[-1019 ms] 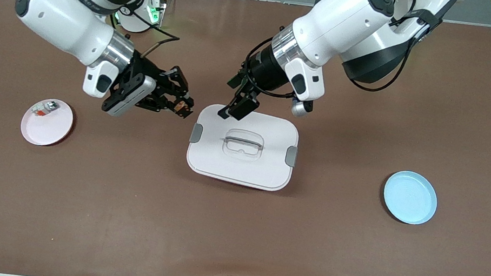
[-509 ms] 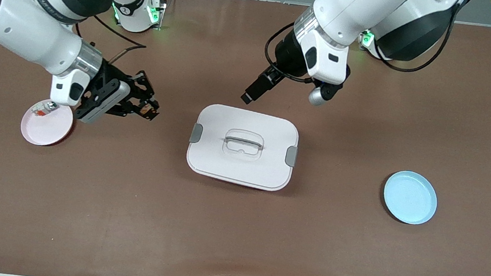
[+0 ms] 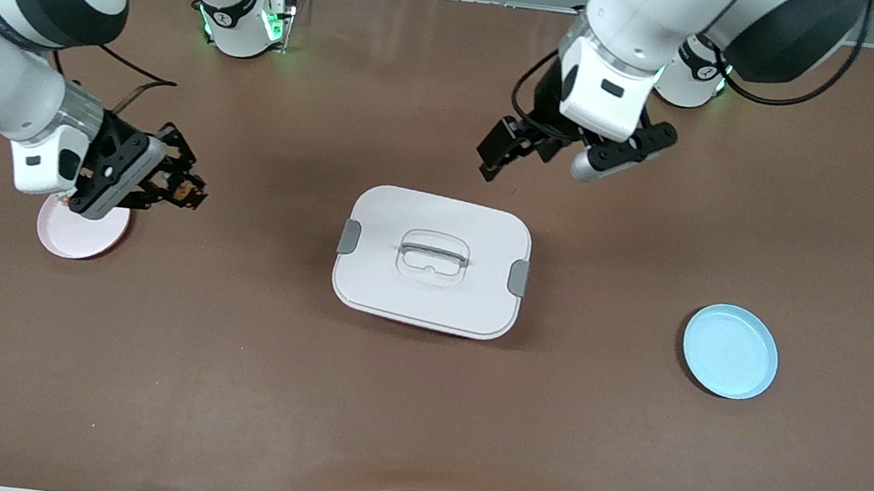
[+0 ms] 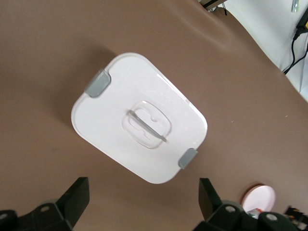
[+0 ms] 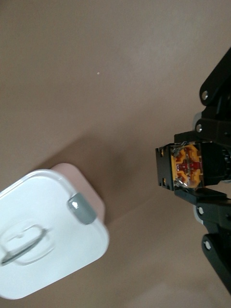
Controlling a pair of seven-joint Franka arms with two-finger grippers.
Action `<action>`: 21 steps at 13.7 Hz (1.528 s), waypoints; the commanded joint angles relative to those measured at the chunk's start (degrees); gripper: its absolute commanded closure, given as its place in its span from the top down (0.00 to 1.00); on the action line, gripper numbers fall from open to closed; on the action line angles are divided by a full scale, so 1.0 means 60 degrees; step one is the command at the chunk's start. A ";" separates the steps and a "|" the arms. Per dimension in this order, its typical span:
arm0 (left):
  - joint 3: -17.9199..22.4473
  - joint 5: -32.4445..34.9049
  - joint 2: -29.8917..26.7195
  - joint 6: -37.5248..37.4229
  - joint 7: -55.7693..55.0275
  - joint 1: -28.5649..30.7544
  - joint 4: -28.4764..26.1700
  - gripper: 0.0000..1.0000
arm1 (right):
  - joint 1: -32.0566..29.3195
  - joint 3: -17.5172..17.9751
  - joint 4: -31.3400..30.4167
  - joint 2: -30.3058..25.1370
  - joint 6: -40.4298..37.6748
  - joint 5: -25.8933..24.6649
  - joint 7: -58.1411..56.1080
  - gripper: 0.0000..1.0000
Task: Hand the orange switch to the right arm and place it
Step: 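Move the switch to the white plate while the left gripper withdraws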
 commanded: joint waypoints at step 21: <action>-0.0041 0.0193 -0.1862 -0.2027 0.9995 0.6298 -0.1534 1.00 | -0.3386 0.0141 -0.2835 -0.0136 0.3270 -0.2645 -0.6402 0.00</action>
